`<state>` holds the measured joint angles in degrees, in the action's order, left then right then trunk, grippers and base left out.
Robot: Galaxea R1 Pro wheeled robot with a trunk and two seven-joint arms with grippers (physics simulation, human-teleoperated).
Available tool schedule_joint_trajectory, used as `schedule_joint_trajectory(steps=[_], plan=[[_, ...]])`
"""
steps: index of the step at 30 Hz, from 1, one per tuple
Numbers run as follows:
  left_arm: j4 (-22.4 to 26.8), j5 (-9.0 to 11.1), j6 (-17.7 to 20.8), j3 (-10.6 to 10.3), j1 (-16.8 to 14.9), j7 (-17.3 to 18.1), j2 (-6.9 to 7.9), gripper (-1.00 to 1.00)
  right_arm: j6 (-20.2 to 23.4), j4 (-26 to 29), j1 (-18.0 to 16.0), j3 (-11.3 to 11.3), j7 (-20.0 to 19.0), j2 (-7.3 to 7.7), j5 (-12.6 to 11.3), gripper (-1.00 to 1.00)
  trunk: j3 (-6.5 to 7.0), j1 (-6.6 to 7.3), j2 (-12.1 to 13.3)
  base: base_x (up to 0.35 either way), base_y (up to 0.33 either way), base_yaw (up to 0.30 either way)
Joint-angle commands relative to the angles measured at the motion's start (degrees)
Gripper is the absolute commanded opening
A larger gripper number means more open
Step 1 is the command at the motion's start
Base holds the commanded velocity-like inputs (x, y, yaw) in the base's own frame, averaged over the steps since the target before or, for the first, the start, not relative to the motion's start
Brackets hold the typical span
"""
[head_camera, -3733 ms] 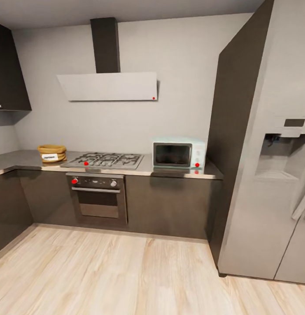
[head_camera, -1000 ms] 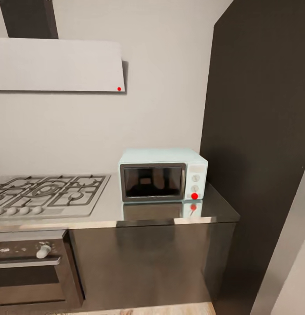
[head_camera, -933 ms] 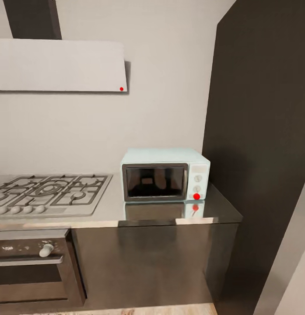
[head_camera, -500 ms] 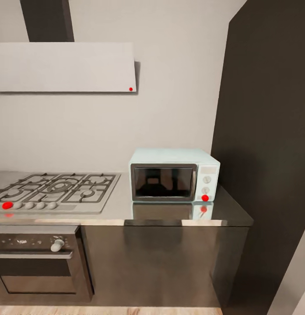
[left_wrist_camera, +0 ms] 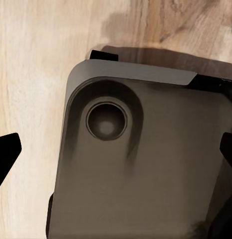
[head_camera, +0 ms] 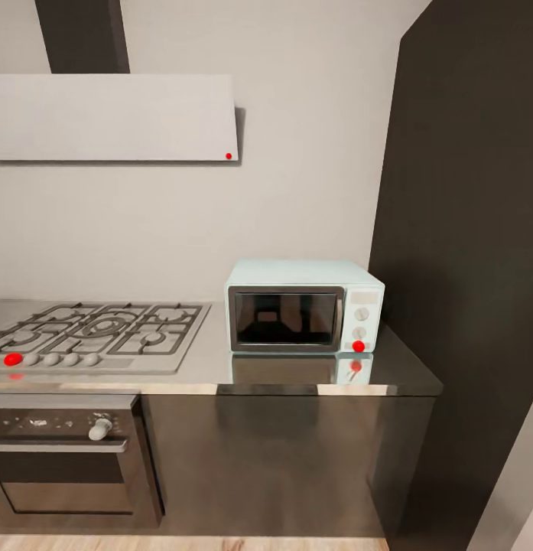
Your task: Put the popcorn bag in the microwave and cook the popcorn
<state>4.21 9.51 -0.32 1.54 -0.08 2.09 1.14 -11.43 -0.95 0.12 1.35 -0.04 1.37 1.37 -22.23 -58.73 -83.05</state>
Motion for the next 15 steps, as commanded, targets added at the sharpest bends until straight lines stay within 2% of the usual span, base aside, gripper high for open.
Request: schedule_joint_trajectory(steps=[1,9,13,15], plan=[[0.01,0.42,-0.03,0.13,-0.01,0.22,0.01,1.00,-0.29,-0.10,-0.03,0.14,-0.03,0.02,0.19,1.00,-0.04,0.00,-0.03,0.000,0.000,0.000],[0.04,0.42,-0.03,0.17,0.00,0.22,-0.05,1.00,0.20,1.13,-0.03,-0.14,-0.34,-0.48,1.29,1.00,-0.04,0.00,-0.03,0.000,0.000,0.000],[0.08,0.36,-0.05,0.21,-0.01,0.20,-0.08,1.00,0.44,4.72,-0.05,-1.56,-0.65,-0.77,4.40,1.00,-0.04,0.00,-0.03,0.000,0.000,0.000],[0.14,0.34,-0.09,0.21,-0.01,0.20,-0.08,1.00,1.28,8.51,-0.04,-2.08,-0.75,-0.82,5.54,1.00,-0.04,0.00,-0.03,0.000,0.000,0.000]])
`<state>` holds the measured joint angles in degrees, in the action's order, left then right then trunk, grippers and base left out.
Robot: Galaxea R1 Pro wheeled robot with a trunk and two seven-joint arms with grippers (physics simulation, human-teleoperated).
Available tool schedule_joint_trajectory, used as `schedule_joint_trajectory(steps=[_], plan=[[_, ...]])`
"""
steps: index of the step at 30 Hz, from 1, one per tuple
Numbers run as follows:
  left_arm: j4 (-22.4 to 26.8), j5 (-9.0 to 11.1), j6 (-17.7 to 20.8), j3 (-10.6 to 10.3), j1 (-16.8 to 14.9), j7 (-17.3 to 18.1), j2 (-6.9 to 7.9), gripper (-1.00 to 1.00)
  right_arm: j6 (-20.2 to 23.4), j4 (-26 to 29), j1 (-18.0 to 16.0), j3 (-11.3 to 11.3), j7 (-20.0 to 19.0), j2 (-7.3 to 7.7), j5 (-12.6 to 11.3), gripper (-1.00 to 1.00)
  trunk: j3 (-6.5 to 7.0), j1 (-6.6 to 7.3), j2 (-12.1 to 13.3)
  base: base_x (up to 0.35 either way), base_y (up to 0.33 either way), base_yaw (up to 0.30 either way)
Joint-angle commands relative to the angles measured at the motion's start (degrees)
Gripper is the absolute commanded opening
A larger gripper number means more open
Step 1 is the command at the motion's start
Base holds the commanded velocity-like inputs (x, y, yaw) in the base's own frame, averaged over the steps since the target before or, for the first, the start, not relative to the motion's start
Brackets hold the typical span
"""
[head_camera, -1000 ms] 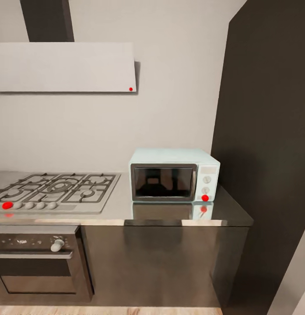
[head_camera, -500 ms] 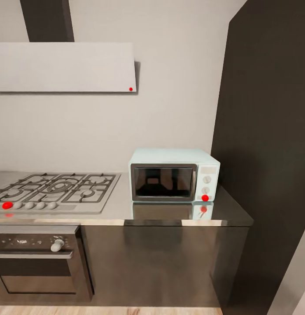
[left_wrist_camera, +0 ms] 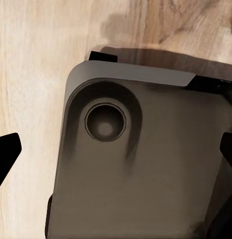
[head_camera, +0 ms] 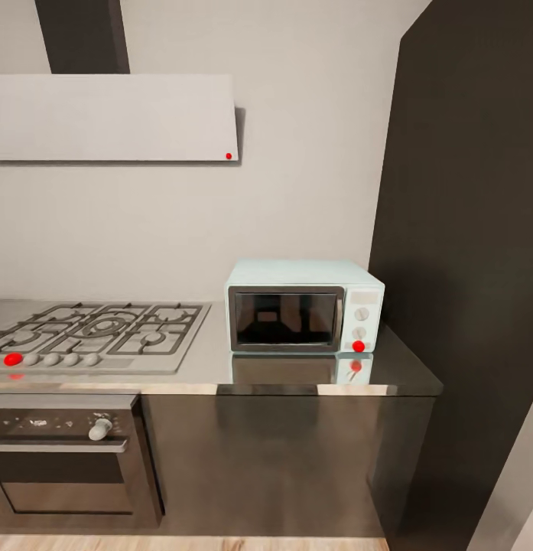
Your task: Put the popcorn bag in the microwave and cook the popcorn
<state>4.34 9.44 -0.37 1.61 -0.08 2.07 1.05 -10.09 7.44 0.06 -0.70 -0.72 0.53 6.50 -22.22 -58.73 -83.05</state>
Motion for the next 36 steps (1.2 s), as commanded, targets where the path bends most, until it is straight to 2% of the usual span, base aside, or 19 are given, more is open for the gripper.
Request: schedule_joint_trajectory(steps=[1,4,6,9,14,15,17,18,19,20,22,27,33,36], plan=[[0.03,0.41,-0.05,0.11,-0.01,0.22,0.00,1.00,0.61,2.10,0.02,-0.10,-0.03,0.01,0.62,1.00,-0.05,0.00,-0.03,0.000,0.000,0.000],[0.02,0.40,-0.55,0.07,-0.01,0.21,0.00,1.00,2.58,7.78,0.03,-0.15,-0.01,-0.04,0.86,1.00,-0.05,0.00,-0.03,0.000,0.000,0.000],[-0.13,0.40,-2.37,0.06,0.02,0.21,0.00,1.00,5.04,12.38,0.03,-0.26,-0.13,-0.07,0.97,1.00,-0.05,0.00,-0.03,0.000,0.000,0.000],[-0.38,0.23,-4.70,0.06,0.01,0.21,-0.05,1.00,11.11,19.76,0.03,-0.50,-0.21,-0.22,1.20,1.00,-0.05,0.00,-0.03,0.000,0.000,0.000],[-0.56,0.42,-5.51,0.06,0.00,0.21,0.00,1.00,21.85,35.68,0.03,-0.48,-0.30,-0.35,0.84,1.00,-0.05,0.00,-0.03,0.000,0.000,0.000],[-0.64,0.34,-5.63,0.06,-0.01,0.21,-0.03,1.00,29.32,46.57,-0.01,-0.48,-0.25,-0.35,0.62,1.00,-0.05,0.00,-0.03,0.000,0.000,0.000],[-0.73,0.34,-5.71,0.06,-0.01,0.21,-0.01,1.00,35.05,54.93,-0.26,-0.55,-0.15,-0.45,0.56,1.00,-0.05,0.00,-0.03,0.000,0.000,0.000],[-0.77,0.40,-5.72,0.05,0.00,0.21,0.00,1.00,40.80,63.24,-1.13,-0.60,-0.21,-1.63,0.56,1.00,-0.05,0.00,-0.03,0.000,0.000,0.000],[-0.77,0.43,-5.71,0.05,0.00,0.21,0.00,1.00,43.55,66.50,-1.83,-0.60,-0.22,-2.17,0.58,1.00,-0.05,0.00,-0.03,0.000,0.000,0.000],[-0.80,0.50,-5.70,0.05,-0.01,0.21,0.00,1.00,49.77,71.96,-4.28,-0.61,-0.20,-3.04,0.60,1.00,-0.05,0.00,-0.03,0.000,0.000,0.000],[-0.82,0.49,-5.69,0.05,0.01,0.21,0.00,1.00,54.99,74.72,-8.85,-0.55,-0.15,-3.53,0.52,1.00,-0.05,0.00,-0.03,0.000,0.000,0.000],[-0.82,0.50,-5.69,0.04,0.00,0.21,0.00,1.00,61.24,76.24,-17.22,-0.46,0.01,-4.40,-0.09,1.00,-0.05,0.00,-0.03,0.000,0.000,0.000],[-0.82,0.50,-5.69,0.00,-0.01,0.21,0.00,1.00,68.23,77.59,-25.05,-0.38,0.18,-5.73,-0.25,1.00,-0.05,0.00,-0.03,0.000,0.000,0.000],[-0.82,0.49,-5.69,0.04,-0.01,0.21,0.00,1.00,70.09,77.78,-28.25,-0.36,0.19,-6.15,-0.32,1.00,-0.05,0.00,-0.03,0.000,0.000,0.000]])
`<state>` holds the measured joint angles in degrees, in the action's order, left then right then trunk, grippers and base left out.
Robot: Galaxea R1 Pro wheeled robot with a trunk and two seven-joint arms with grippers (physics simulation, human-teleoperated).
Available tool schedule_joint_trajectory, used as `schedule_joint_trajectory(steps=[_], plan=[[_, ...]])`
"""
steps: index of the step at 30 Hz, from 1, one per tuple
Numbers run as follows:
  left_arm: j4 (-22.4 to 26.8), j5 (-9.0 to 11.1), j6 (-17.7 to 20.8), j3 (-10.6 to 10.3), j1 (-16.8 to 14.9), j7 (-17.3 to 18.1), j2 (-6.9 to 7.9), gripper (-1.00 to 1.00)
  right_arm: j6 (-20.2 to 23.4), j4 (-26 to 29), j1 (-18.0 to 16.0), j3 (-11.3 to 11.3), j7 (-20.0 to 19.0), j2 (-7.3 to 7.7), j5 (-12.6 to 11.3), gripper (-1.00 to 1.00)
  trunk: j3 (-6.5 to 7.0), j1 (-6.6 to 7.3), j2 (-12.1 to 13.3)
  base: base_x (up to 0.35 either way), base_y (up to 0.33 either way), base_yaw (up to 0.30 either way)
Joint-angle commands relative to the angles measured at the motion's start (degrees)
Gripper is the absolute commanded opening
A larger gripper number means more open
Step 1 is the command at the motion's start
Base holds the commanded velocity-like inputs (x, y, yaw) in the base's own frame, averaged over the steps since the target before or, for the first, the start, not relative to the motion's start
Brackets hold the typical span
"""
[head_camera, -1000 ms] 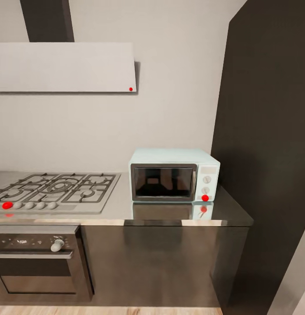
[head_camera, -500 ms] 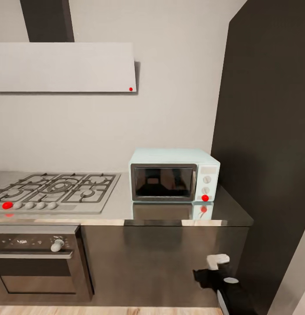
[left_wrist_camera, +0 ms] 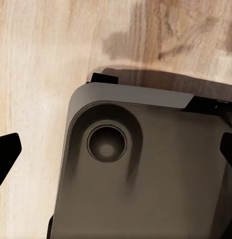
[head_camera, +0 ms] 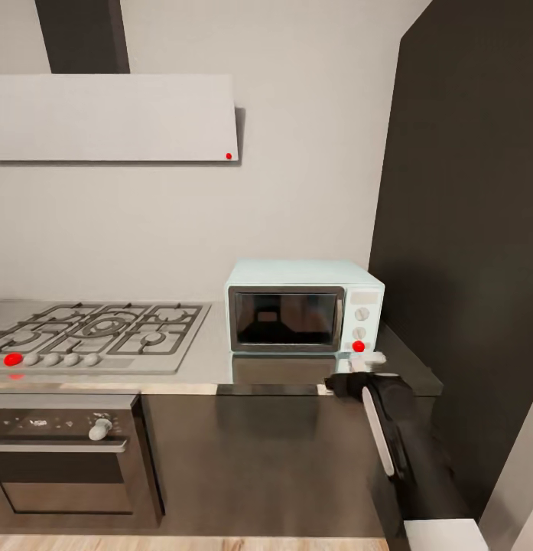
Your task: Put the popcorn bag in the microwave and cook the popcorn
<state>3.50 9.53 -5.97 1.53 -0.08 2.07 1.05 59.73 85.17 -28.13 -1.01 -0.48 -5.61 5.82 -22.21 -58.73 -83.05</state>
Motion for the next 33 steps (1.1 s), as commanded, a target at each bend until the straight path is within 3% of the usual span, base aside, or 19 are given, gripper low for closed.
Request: schedule_joint_trajectory(steps=[1,4,8,12,20,22,28,33], plan=[[0.01,0.40,-0.10,0.08,0.00,0.22,0.01,1.00,0.27,0.08,-2.29,-0.02,-0.05,-0.23,0.39,1.00,-0.06,0.00,-0.03,0.000,0.000,0.000],[0.01,0.40,-0.10,0.08,-0.01,0.22,0.01,1.00,0.27,0.08,-7.10,0.03,0.04,-0.89,0.41,1.00,-0.06,0.00,-0.03,0.000,0.000,0.000],[0.01,0.42,-0.10,0.11,0.00,0.22,0.01,1.00,-0.84,-0.13,-8.65,0.40,0.54,-1.87,0.63,1.00,-0.06,0.00,-0.03,0.000,0.000,0.000],[0.01,0.45,-0.10,0.06,0.01,0.22,0.01,1.00,-9.59,-0.91,-7.03,0.40,0.82,-2.09,0.49,1.00,-0.06,0.00,-0.03,0.000,0.000,0.000],[0.01,0.41,-0.03,0.14,-0.01,0.32,0.05,1.00,-19.16,-5.10,-3.08,0.47,3.23,-1.77,0.52,1.00,-0.06,0.00,-0.03,0.000,0.000,0.000],[0.01,0.34,0.01,0.14,-0.01,0.74,0.09,1.00,-19.43,-5.47,-3.00,0.56,3.80,-1.50,0.52,1.00,-0.06,0.00,-0.03,0.000,0.000,0.000],[0.06,0.47,0.25,0.20,-0.01,0.87,0.09,1.00,-19.62,-4.76,-2.98,5.25,5.72,-1.27,1.05,1.00,-0.06,0.00,-0.03,0.000,0.000,0.000],[0.18,0.52,0.26,0.23,-0.01,0.59,0.07,1.00,-22.10,-4.31,-2.98,5.59,5.80,-1.39,1.15,1.00,-0.06,0.00,-0.03,0.000,0.000,0.000]])
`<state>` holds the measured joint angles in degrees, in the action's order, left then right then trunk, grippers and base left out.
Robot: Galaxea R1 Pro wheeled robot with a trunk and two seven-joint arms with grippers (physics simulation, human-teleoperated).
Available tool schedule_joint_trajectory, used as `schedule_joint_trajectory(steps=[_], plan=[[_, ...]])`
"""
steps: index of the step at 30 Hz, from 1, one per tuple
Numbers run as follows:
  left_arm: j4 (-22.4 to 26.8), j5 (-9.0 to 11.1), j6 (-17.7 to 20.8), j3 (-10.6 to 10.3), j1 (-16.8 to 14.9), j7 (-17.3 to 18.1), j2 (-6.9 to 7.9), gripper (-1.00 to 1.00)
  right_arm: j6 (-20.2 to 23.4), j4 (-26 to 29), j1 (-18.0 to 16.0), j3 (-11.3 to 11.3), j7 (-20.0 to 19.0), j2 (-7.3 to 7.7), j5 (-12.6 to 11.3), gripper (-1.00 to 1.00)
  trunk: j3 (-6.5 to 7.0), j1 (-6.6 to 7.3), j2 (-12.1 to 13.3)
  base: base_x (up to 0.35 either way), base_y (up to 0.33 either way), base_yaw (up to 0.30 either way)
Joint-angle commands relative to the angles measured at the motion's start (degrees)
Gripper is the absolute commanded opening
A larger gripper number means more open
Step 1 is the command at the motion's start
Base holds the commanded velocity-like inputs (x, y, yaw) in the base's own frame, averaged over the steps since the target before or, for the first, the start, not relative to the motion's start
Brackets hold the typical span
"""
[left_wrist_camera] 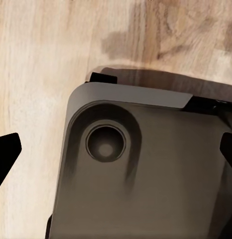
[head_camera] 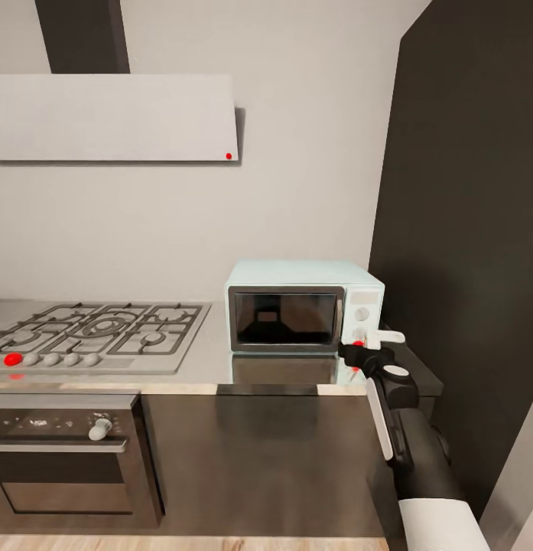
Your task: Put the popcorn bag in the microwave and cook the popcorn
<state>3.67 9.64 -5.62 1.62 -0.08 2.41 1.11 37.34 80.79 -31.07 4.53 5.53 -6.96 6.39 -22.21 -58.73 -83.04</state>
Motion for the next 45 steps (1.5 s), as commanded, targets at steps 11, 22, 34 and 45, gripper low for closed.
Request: schedule_joint_trajectory(steps=[11,22,34,45], plan=[[0.06,0.56,-0.12,0.22,-0.01,-0.01,-0.05,1.00,-2.00,1.75,-0.04,-0.39,-0.24,-1.78,0.44,1.00,-0.06,0.00,-0.03,0.000,0.000,0.000],[0.11,0.34,-0.18,0.14,0.00,0.05,-0.05,1.00,-1.92,0.98,-0.04,-5.53,-0.32,-2.04,0.13,1.00,-0.06,0.00,-0.03,0.000,0.000,0.000],[-0.06,0.12,-0.09,-0.20,-0.01,0.39,0.03,1.00,-1.82,0.86,-0.04,-5.42,-0.13,-1.75,0.10,1.00,-0.06,0.00,-0.03,0.146,0.000,0.000],[-0.06,0.29,-0.18,-0.13,-0.01,0.33,0.03,1.00,-1.44,0.86,-0.04,-3.09,-0.28,-1.30,0.26,1.00,-0.06,0.00,-0.03,0.176,0.000,0.000]])
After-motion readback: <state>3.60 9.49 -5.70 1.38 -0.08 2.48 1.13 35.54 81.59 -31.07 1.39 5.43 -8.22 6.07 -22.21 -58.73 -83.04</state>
